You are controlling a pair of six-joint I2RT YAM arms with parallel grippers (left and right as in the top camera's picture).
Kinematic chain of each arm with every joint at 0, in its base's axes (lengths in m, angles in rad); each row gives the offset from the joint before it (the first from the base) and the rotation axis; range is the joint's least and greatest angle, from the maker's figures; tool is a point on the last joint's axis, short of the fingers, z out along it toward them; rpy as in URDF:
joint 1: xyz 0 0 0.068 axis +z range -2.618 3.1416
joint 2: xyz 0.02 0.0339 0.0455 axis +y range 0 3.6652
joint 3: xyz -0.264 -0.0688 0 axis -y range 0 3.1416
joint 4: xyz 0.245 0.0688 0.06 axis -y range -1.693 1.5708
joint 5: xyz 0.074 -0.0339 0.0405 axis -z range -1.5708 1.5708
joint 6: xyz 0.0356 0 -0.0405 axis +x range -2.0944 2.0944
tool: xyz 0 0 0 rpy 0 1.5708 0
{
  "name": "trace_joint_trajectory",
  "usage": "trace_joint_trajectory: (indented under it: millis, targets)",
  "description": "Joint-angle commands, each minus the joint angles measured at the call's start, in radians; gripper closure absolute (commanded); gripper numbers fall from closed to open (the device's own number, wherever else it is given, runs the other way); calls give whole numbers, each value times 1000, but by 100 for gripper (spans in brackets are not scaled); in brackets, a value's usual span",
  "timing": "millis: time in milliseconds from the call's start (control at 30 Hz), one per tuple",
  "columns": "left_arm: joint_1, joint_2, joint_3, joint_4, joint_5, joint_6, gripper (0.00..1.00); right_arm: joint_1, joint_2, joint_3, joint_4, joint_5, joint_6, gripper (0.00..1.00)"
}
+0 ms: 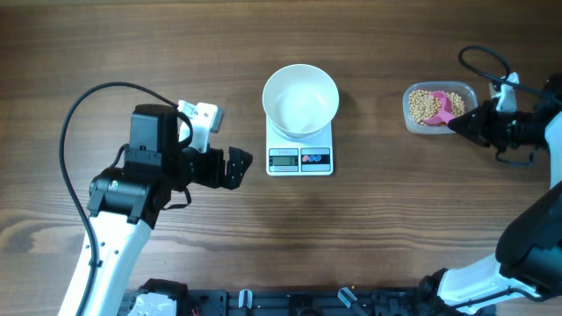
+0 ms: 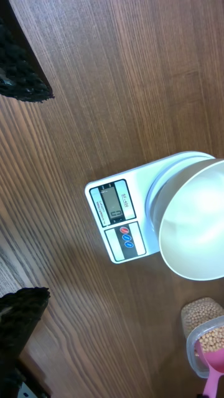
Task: Scoop item into bowl and weigh 150g on scale
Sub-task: 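Drag the scoop through the soybeans and tilt it up, filling it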
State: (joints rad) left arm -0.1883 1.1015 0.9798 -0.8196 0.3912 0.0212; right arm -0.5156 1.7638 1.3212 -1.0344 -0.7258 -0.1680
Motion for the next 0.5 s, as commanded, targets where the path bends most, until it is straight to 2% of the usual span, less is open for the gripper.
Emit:
trace_joint_trajectory:
  millis: [0, 333, 467]
  targets:
    - [5, 5, 2, 0, 12, 1, 0, -41, 16, -8, -3, -93, 21, 96]
    - [5, 5, 2, 0, 12, 1, 0, -170, 97, -8, -45, -274, 7, 96]
    - [5, 5, 2, 0, 12, 1, 0, -183, 122, -8, -68, -361, -48, 96]
